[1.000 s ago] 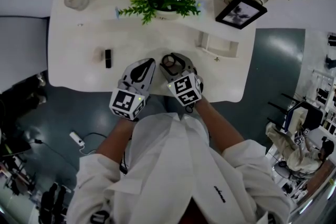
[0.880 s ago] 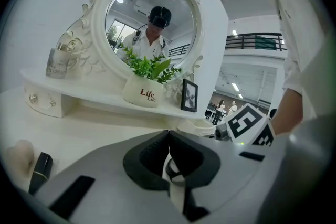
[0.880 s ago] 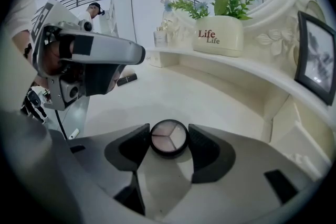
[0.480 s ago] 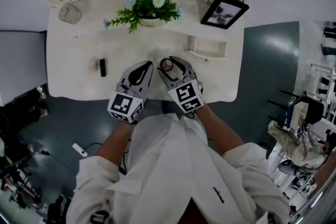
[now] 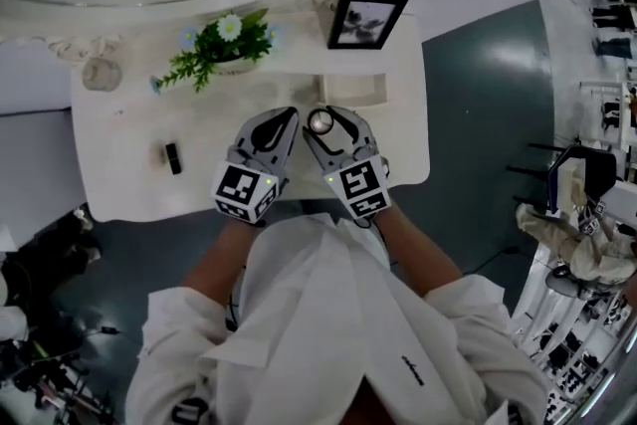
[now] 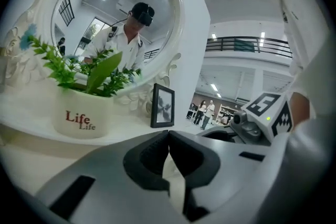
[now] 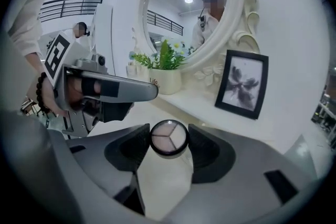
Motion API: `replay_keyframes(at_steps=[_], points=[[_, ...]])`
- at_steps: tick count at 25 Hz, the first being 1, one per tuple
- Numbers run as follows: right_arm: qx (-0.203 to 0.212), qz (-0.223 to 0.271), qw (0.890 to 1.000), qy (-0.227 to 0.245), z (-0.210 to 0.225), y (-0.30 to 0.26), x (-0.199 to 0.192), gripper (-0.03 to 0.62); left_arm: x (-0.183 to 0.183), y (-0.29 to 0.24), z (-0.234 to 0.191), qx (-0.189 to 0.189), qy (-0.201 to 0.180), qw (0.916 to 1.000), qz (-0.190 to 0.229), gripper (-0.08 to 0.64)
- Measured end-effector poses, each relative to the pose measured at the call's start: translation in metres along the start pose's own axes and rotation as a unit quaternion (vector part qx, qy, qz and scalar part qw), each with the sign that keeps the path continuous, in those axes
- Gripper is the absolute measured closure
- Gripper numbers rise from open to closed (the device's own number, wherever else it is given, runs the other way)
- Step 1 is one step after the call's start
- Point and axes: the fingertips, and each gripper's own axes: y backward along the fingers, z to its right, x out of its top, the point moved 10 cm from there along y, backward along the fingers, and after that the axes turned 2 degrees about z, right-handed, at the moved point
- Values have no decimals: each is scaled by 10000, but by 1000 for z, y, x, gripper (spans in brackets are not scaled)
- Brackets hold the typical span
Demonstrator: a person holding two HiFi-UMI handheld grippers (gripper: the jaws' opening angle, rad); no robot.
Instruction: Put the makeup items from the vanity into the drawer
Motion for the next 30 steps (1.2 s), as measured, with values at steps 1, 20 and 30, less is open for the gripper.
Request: replay_keyframes(at_steps=[1,20,30], points=[[-62,20,10000,-31,4,4,0,348,2,-7,2,-32,8,10000,-30,534],[-509,-37,9984,-230,81,26,-17,348,0,-92,42,-267,104,9988,-384,534],[-379,-221,9988,-202,88,11,-22,348,0,-97,36,-79,154,9993,-344,534]])
